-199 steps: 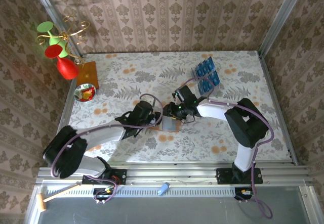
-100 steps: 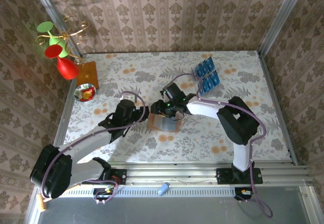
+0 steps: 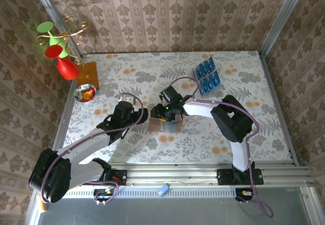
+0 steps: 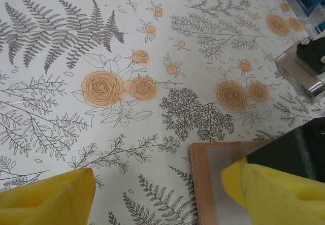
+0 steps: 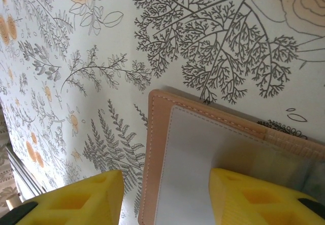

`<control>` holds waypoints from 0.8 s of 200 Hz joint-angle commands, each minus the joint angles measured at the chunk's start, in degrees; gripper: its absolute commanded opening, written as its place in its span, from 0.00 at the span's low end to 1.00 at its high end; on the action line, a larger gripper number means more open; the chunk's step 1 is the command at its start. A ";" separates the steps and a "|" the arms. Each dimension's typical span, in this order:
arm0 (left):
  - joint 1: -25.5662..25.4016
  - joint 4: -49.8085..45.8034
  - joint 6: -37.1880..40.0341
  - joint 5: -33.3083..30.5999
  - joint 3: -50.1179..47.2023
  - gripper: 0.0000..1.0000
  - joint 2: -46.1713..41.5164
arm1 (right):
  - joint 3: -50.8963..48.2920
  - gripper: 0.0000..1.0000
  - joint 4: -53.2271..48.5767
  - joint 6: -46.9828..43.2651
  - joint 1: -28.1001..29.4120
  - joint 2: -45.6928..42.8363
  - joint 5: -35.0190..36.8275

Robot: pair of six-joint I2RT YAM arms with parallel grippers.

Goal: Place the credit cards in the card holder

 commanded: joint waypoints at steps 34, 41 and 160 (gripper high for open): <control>-0.47 -1.63 0.54 2.07 2.85 0.77 5.22 | -0.17 0.49 -7.80 -4.74 -1.73 -10.96 2.69; -0.79 -2.03 0.91 2.15 3.90 0.77 6.35 | -1.14 0.49 -8.29 -5.30 -2.00 -11.87 3.71; -5.97 -7.34 7.93 -2.65 12.71 0.79 21.74 | -9.58 0.04 -8.62 -10.26 -1.80 -11.38 10.81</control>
